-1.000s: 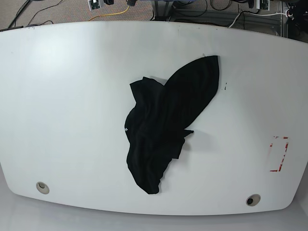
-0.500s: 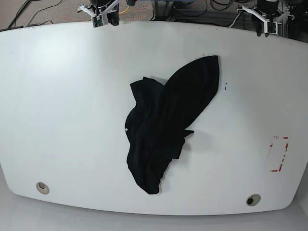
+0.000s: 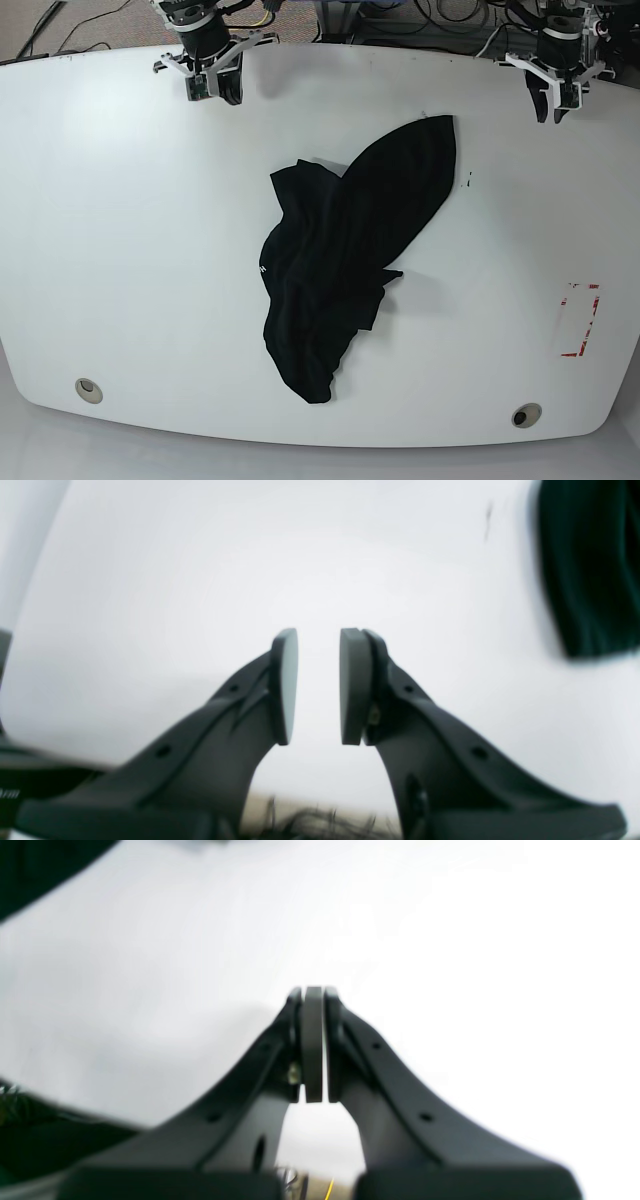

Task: Layout the t-shirt on the table in an organized manner, then fold the t-shirt properly
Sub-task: 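Move both grippers forward over the crumpled black t-shirt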

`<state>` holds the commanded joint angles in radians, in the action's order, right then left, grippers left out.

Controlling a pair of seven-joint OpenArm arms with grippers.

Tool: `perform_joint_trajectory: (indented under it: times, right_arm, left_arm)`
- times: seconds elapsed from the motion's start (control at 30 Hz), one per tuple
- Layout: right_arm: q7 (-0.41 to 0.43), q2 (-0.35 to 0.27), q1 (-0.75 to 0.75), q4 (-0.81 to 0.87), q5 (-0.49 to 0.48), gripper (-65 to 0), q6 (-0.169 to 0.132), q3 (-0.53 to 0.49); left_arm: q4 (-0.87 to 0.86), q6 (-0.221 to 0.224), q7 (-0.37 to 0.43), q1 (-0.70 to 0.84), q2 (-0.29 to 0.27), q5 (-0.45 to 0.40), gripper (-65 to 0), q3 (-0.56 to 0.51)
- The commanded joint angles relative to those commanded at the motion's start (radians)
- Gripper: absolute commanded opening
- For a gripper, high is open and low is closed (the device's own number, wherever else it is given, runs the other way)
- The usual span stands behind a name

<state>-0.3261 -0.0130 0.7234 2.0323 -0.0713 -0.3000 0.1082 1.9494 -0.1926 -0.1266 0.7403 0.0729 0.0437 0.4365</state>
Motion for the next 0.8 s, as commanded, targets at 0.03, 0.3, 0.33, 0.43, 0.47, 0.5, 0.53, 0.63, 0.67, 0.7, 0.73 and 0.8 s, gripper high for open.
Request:
perform_joint_trajectory:
  times: [0.03,0.3,0.33,0.43,0.47,0.5,0.53,0.63,0.67,0.7,0.73,0.8]
  right_arm:
    - [-0.011,-0.002,-0.011,0.0,0.0,-64.4,0.0,-0.012]
    - [-0.126,-0.006,-0.155,0.0,0.002,-62.0,-0.002,-0.146]
    - [-0.141,-0.008,-0.175,0.0,0.002,-57.9,-0.002,-0.173]
    - [-0.152,-0.023,-0.209,0.0,0.002,-48.5,-0.002,-0.219]
    - [-0.15,-0.029,-0.222,0.0,0.002,-44.9,-0.002,-0.244]
    - [-0.15,-0.031,-0.233,0.0,0.002,-43.3,-0.002,-0.261]
    - [-0.15,-0.034,-0.242,0.0,0.002,-42.6,-0.002,-0.276]
    - [-0.15,-0.058,-0.272,0.0,0.009,-42.2,0.005,-0.342]
    - [-0.152,-0.071,-0.282,-0.002,0.011,-42.0,0.006,-0.362]
    - [-0.152,-0.086,-0.293,-0.002,0.011,-41.9,0.008,-0.382]
    - [-0.152,-0.092,-0.299,-0.003,0.011,-41.9,0.009,-0.391]
    - [-0.152,-0.115,-0.316,-0.003,0.021,-41.9,0.009,-0.42]
  left_arm:
    - [0.0,0.0,0.0,-0.011,0.0,0.0,-52.5,0.0]
    - [0.002,-0.002,0.0,-0.074,0.0,0.0,-52.4,-0.028]
    - [0.002,-0.002,0.0,-0.087,-0.002,0.0,-52.4,-0.034]
    - [0.002,-0.002,0.0,-0.112,-0.005,0.0,-52.4,-0.044]
    - [0.002,-0.002,0.0,-0.121,-0.005,0.0,-52.4,-0.06]
    - [0.002,-0.002,0.0,-0.127,-0.005,0.0,-52.4,-0.071]
    - [0.002,-0.002,0.0,-0.129,-0.006,0.0,-52.4,-0.08]
    - [0.002,-0.002,0.0,-0.135,-0.006,0.0,-52.2,-0.114]
    - [0.003,-0.002,0.0,-0.135,-0.006,0.0,-52.2,-0.121]
    - [0.005,-0.002,0.0,-0.14,-0.008,0.0,-52.1,-0.13]
    - [0.005,-0.002,0.0,-0.143,-0.008,0.0,-51.7,-0.135]
    - [0.005,-0.002,0.0,-0.149,-0.008,0.0,-46.9,-0.155]
